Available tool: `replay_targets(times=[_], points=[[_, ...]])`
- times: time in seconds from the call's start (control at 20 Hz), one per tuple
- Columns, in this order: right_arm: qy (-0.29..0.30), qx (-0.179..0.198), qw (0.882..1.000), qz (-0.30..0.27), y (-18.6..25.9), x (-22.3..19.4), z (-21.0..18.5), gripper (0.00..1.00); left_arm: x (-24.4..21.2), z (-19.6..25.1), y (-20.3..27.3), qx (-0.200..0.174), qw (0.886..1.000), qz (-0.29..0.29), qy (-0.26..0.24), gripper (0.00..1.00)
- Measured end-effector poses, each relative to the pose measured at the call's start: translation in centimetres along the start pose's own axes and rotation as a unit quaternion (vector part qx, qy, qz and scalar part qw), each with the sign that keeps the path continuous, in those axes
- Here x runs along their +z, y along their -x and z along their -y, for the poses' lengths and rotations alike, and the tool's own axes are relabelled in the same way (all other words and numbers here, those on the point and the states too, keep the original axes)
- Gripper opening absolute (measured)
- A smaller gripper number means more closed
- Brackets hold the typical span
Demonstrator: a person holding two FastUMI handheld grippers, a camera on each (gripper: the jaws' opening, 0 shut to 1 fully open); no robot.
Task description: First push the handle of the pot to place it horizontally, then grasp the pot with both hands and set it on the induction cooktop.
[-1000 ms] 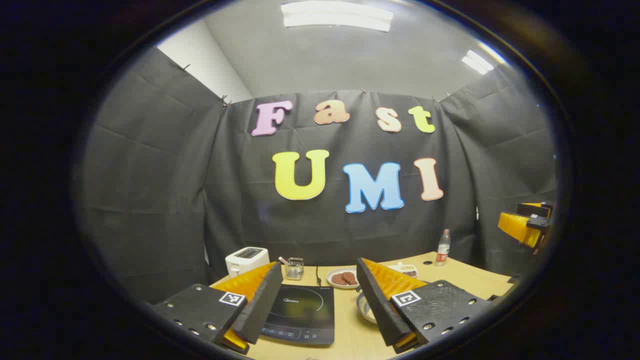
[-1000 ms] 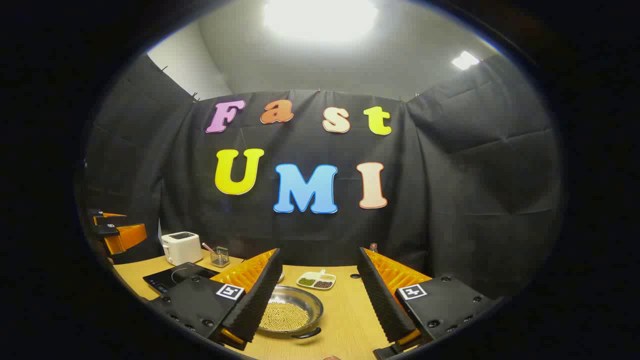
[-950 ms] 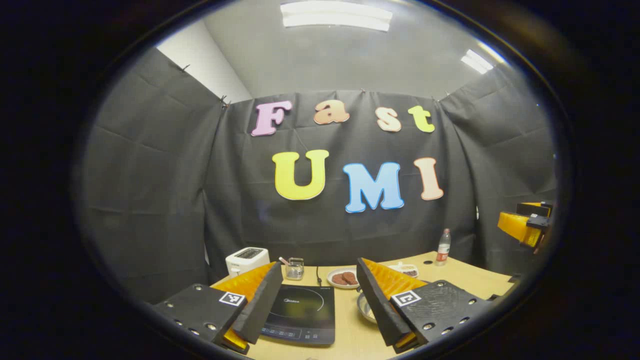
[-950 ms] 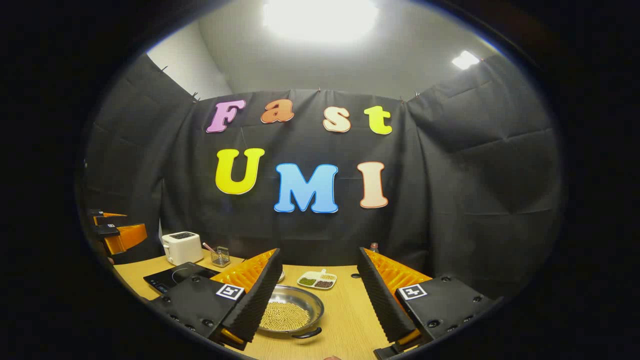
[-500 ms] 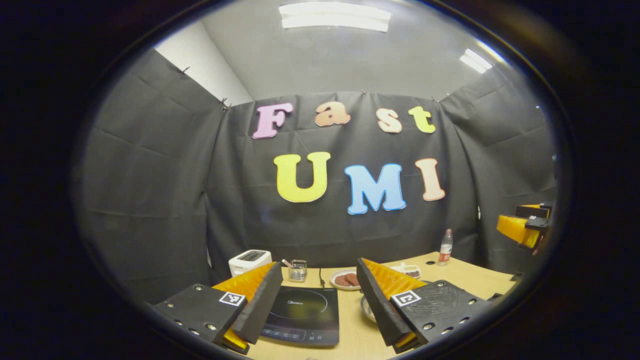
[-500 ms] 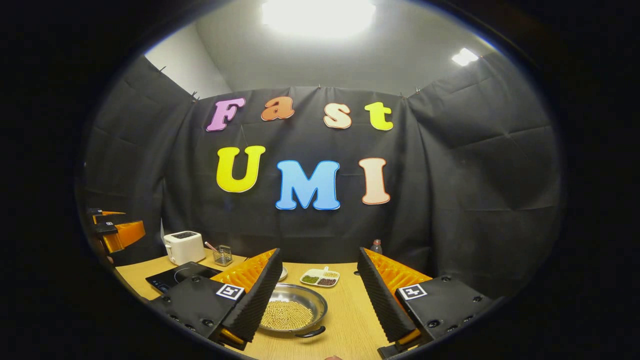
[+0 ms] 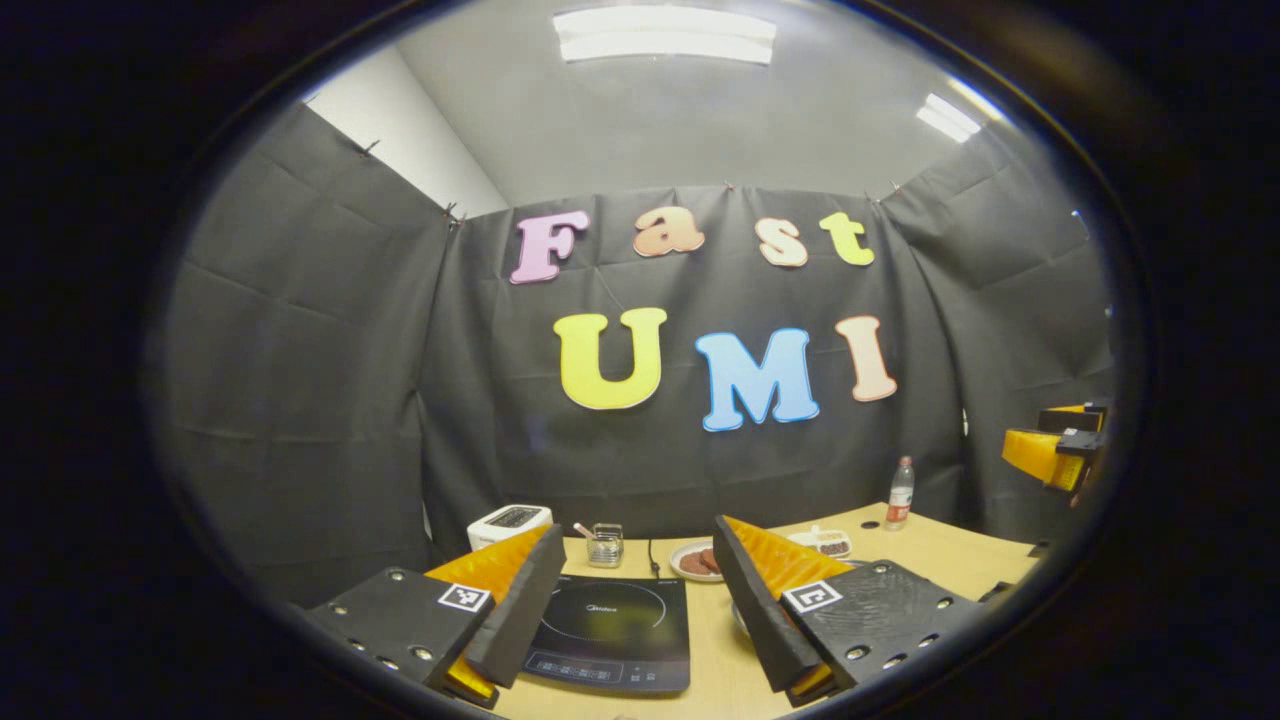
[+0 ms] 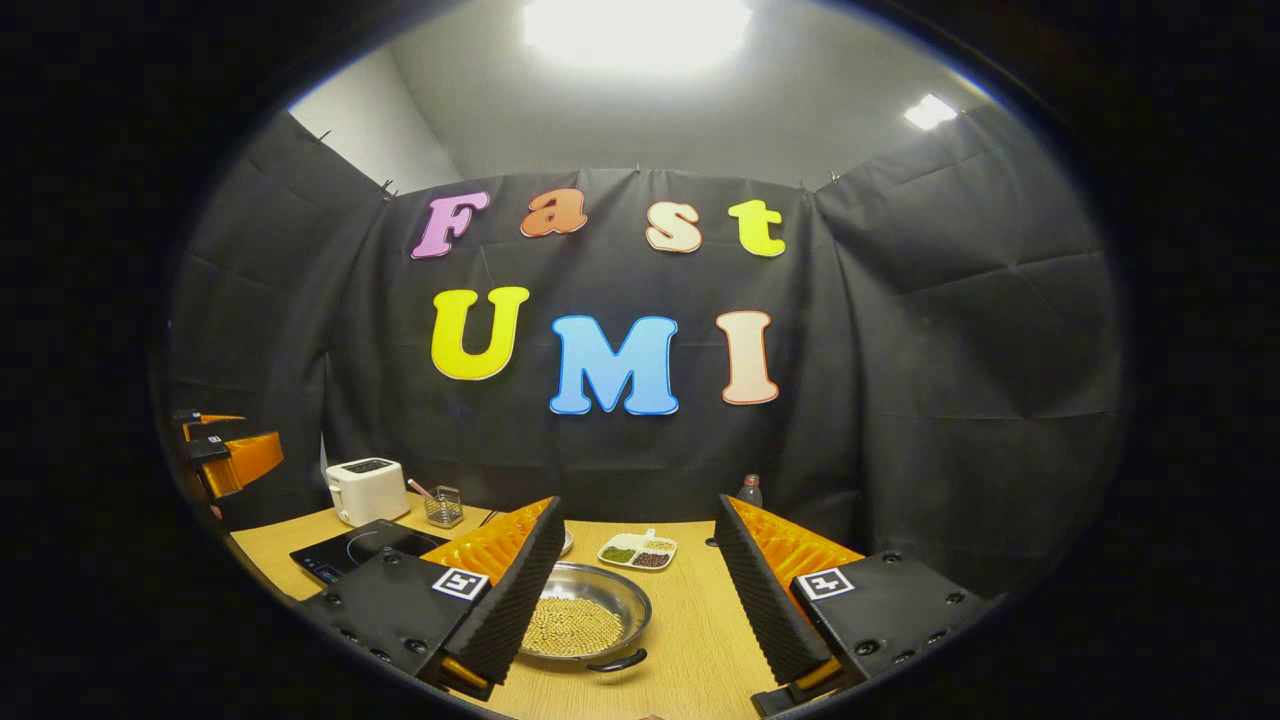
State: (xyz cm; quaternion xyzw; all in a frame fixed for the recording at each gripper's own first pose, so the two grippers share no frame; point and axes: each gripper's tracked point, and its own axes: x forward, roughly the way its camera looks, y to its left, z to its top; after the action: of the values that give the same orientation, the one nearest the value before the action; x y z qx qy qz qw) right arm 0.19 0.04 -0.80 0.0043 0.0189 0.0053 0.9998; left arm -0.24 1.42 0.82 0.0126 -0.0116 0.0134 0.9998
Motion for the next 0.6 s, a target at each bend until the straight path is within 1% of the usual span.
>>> replay_targets(times=[0.05, 0.25, 0.3, 0.4, 0.5, 0.55, 0.6], points=[[0.000, 0.001, 1.000, -0.001, 0.0, 0.1, 0.0, 0.96, 0.0, 0.0, 0.1, -0.001, 1.000, 0.001, 0.000, 0.90], [-0.005, 0.006, 1.000, -0.001, -0.1, 0.2, -0.5, 0.96, 0.2, -0.3, 0.2, 0.001, 1.000, 0.001, -0.002, 0.90], [-0.006, 0.007, 1.000, 0.000, -0.1, 0.2, -0.6, 0.96, 0.2, -0.5, 0.3, 0.002, 1.000, 0.002, -0.003, 0.88], [-0.004, 0.007, 1.000, 0.002, 0.0, 0.2, -0.7, 0.95, 0.2, -0.8, 0.3, 0.006, 1.000, 0.002, -0.003, 0.90], [-0.002, 0.008, 1.000, 0.003, 0.1, 0.3, -1.0, 0.81, 0.2, -0.9, 0.4, 0.007, 1.000, 0.001, -0.003, 0.88], [-0.002, 0.010, 1.000, 0.003, 0.1, 0.2, -1.1, 0.77, 0.0, -1.0, 0.5, 0.007, 1.000, 0.001, -0.003, 0.90], [-0.001, 0.010, 1.000, 0.002, 0.0, 0.1, -1.2, 0.71, 0.1, -1.1, 0.5, 0.008, 1.000, 0.001, -0.002, 0.90]])
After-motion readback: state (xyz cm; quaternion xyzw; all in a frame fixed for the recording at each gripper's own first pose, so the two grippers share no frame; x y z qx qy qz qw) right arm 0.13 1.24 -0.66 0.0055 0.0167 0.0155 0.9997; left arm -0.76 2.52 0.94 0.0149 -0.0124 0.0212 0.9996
